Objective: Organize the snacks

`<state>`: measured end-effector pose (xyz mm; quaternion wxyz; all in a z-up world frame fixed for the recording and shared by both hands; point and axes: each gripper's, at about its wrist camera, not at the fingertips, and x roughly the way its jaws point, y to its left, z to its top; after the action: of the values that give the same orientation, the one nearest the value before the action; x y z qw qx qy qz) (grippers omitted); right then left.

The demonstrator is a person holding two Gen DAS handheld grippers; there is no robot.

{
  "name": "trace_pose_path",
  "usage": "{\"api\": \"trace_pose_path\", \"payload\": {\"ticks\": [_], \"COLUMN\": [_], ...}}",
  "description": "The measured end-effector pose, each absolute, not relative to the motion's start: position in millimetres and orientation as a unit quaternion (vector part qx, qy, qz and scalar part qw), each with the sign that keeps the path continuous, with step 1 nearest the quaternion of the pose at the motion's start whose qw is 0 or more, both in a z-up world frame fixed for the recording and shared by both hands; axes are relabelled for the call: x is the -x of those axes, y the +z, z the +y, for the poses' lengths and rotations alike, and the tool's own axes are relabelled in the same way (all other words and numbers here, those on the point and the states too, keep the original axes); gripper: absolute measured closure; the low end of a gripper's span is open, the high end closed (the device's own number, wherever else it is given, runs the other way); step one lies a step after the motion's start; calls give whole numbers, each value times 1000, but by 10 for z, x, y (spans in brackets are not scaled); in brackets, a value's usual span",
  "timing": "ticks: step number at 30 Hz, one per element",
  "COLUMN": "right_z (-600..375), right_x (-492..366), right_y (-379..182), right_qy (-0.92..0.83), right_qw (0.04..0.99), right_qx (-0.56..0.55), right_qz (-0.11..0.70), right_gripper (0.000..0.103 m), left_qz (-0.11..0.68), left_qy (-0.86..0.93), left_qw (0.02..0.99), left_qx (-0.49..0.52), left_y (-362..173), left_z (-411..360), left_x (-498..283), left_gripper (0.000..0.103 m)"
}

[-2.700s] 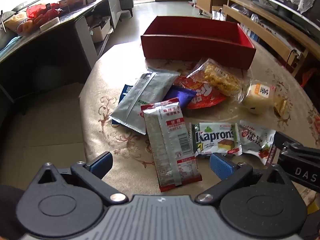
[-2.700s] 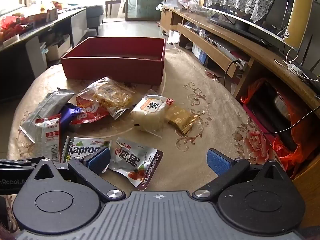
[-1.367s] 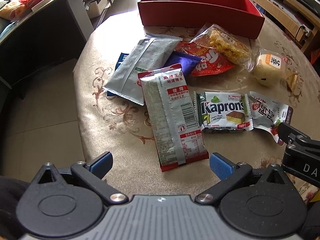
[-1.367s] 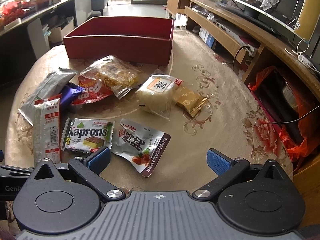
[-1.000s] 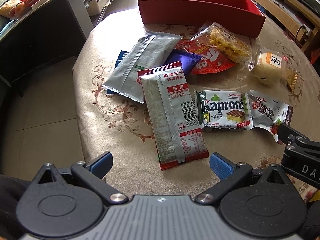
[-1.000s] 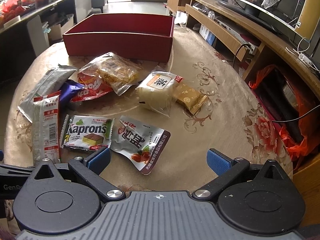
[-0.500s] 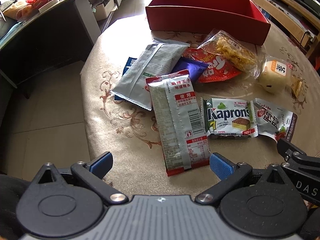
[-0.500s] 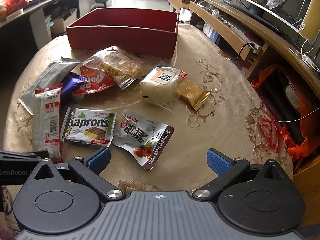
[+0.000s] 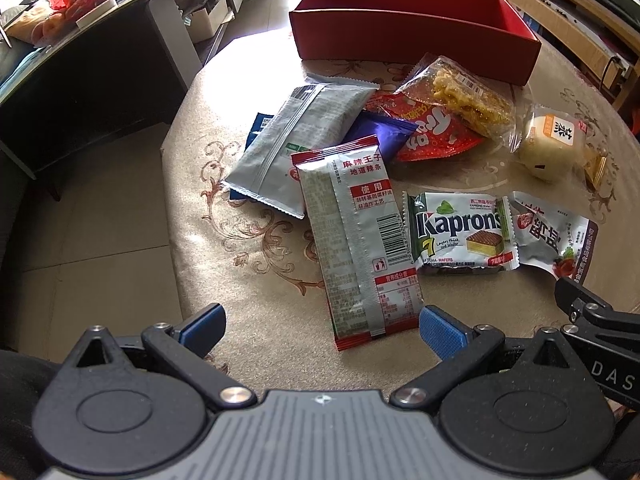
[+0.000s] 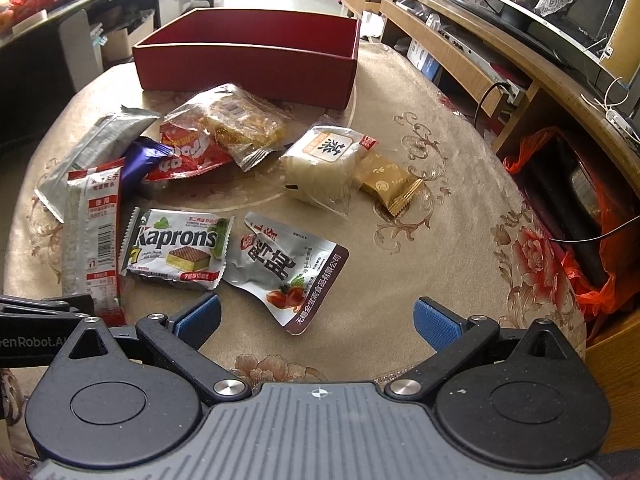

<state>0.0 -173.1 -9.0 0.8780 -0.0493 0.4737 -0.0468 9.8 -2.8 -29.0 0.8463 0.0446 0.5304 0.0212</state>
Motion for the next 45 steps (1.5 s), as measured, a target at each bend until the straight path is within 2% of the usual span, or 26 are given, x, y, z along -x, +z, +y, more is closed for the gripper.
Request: {"api": "trace_pose_path", "payload": {"ticks": [21,29,45], "right_z": [-1714,-1699,-1670], "right_x": [-21,-76,-456], "right_y": [-79,-52,17], "right_qy": [-45,-39,15], "right_qw": [879,878,872], "right_qx": [58,79,160], "right_qz": [472,471,463], "right_gripper": [0,0,0], "left_qz": [531,535,559], "left_qy": [22,25,14], "left_qw": [846,843,829], "left_qx": [-43,-45,-28], "left_y": [-282,-289,-391], "left_z": [-37,-85,-167], "left_x": [-116,-162,-365], "left_gripper": [5,9,9]}}
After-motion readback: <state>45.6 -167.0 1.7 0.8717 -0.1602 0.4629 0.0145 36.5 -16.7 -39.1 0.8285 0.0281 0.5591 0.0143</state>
